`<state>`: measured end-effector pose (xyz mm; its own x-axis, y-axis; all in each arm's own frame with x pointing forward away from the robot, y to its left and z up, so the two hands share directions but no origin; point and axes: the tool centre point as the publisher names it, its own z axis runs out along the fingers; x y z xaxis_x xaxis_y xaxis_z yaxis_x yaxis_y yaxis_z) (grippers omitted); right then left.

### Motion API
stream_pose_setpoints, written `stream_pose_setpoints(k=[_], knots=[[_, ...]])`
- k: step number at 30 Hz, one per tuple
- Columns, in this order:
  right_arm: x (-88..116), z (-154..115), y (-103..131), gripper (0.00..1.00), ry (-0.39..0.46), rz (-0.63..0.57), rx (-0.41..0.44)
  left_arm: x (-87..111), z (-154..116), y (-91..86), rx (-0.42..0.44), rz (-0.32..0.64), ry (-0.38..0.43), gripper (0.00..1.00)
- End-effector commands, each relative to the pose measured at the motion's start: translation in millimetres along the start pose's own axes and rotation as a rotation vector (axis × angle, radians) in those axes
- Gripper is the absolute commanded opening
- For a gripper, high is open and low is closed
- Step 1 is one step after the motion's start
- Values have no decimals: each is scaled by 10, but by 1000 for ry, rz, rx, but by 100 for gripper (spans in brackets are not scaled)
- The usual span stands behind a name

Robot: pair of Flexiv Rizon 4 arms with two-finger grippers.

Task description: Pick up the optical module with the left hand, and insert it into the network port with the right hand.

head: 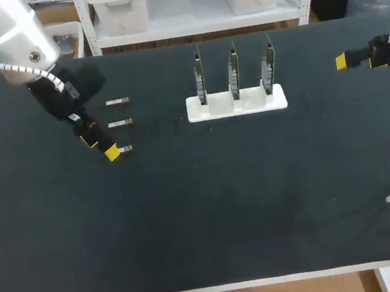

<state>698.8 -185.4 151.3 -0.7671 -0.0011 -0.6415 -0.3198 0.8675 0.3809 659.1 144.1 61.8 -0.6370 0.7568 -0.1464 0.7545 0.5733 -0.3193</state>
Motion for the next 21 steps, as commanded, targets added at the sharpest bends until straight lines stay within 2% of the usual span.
stream_pose_setpoints(k=[1,4,6,7,12,17,21], knots=[[-1,6,2,100,0,0,1,-8,-4,6,0,2,4,100],[-1,6,2,100,0,0,1,-64,-34,96,-36,-15,-41,100],[-1,6,2,100,0,0,1,-145,-50,141,-92,2,-18,100],[-1,6,2,100,0,0,1,-217,-59,157,-152,38,14,100],[-1,6,2,100,0,0,1,-411,-44,232,-205,135,120,100],[-1,6,2,100,0,0,1,-490,39,298,-206,210,160,100],[-1,6,2,100,0,0,1,-466,124,352,-162,234,185,100]])
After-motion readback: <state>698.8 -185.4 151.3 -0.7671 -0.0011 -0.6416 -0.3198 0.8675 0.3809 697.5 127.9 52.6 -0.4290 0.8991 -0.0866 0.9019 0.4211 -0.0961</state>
